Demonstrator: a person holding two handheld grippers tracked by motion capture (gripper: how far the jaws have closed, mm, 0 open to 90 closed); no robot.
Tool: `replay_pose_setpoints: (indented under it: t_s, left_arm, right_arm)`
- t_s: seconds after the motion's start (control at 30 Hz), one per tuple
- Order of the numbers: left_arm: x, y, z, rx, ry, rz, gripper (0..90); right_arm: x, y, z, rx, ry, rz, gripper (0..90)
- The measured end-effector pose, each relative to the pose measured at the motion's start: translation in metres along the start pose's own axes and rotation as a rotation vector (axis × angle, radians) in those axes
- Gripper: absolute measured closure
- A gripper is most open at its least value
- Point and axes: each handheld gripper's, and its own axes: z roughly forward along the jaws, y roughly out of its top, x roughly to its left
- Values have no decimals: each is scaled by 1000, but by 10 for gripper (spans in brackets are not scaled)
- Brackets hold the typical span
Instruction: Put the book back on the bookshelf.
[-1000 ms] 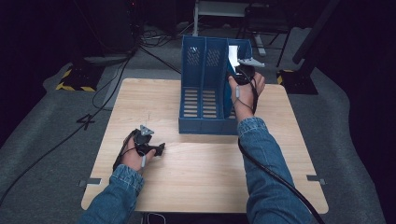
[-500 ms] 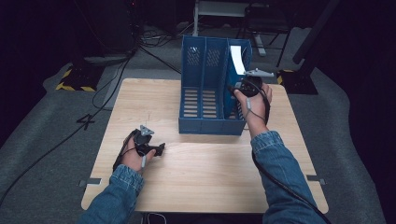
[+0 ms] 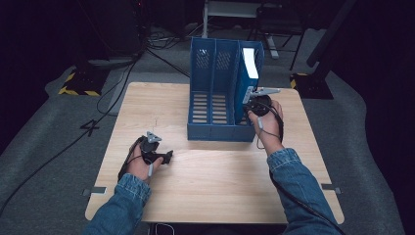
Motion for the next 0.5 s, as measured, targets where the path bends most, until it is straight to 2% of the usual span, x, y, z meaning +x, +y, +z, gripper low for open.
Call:
replay_pose_setpoints:
  t_s: [0.13,0.17,0.27,0.3,0.4,0.5]
  left_arm:
    - [0,-1,-1,4,-2,1,149]
    - [-1,-1,-1,3,-1,3,150]
    - [-1,-3,-3,2,-3,4,149]
    - [-2,-3,-3,3,-6,5,149]
    - [-2,-5,-4,3,-8,10,149]
    - [-1,-6,-6,3,-15,12,149]
  right_arm:
    - [4,0,19,-36,43,-5,900]
    - [7,0,28,-37,27,-30,900]
    - [9,-1,35,-26,19,-40,900]
    - [10,-1,35,-27,26,-29,883]
    - [12,-3,24,-64,41,-22,834]
    - [16,-7,0,-116,97,-9,771]
